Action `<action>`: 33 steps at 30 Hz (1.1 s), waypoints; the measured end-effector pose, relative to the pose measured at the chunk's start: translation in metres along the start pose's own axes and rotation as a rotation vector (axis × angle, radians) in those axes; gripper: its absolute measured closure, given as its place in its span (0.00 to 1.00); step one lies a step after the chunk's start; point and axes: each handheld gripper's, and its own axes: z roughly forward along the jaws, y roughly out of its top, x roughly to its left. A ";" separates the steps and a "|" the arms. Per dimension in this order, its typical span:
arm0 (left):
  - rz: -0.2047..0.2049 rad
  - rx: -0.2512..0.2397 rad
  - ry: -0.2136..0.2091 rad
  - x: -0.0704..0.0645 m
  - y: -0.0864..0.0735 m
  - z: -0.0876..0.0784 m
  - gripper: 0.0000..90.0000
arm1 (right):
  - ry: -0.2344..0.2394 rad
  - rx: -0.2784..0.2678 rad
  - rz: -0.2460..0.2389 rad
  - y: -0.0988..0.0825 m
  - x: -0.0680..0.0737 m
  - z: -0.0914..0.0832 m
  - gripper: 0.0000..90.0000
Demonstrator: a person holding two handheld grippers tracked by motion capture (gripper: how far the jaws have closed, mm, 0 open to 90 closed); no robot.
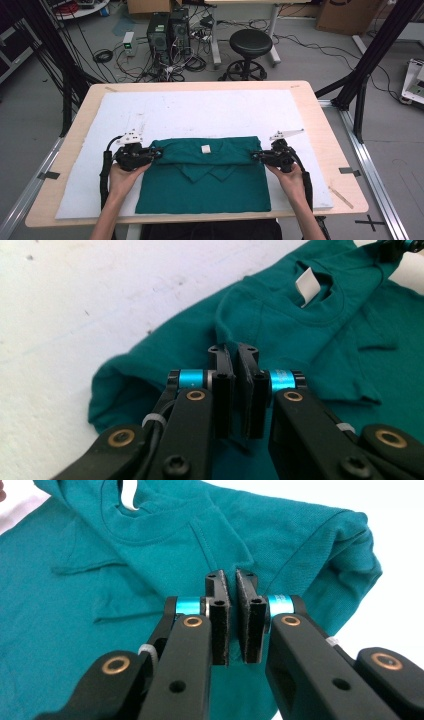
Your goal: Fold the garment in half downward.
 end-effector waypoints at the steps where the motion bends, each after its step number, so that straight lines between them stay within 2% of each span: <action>1: -0.003 0.000 -0.003 -0.001 -0.002 0.000 0.95 | -0.001 0.002 -0.002 -0.002 0.002 0.000 0.96; 12: -0.017 -0.008 -0.042 -0.012 -0.019 -0.015 0.95 | -0.002 0.013 -0.042 -0.017 0.021 -0.011 0.96; 21: -0.011 0.001 -0.053 -0.019 -0.027 -0.017 0.95 | 0.001 0.024 -0.033 -0.028 0.025 -0.012 0.96; 28: -0.007 0.009 -0.059 -0.025 -0.031 -0.020 0.95 | -0.004 0.029 -0.046 -0.033 0.030 -0.014 0.96; 33: -0.016 0.015 -0.065 -0.025 -0.035 -0.018 0.95 | -0.003 0.031 -0.039 -0.037 0.030 -0.014 0.95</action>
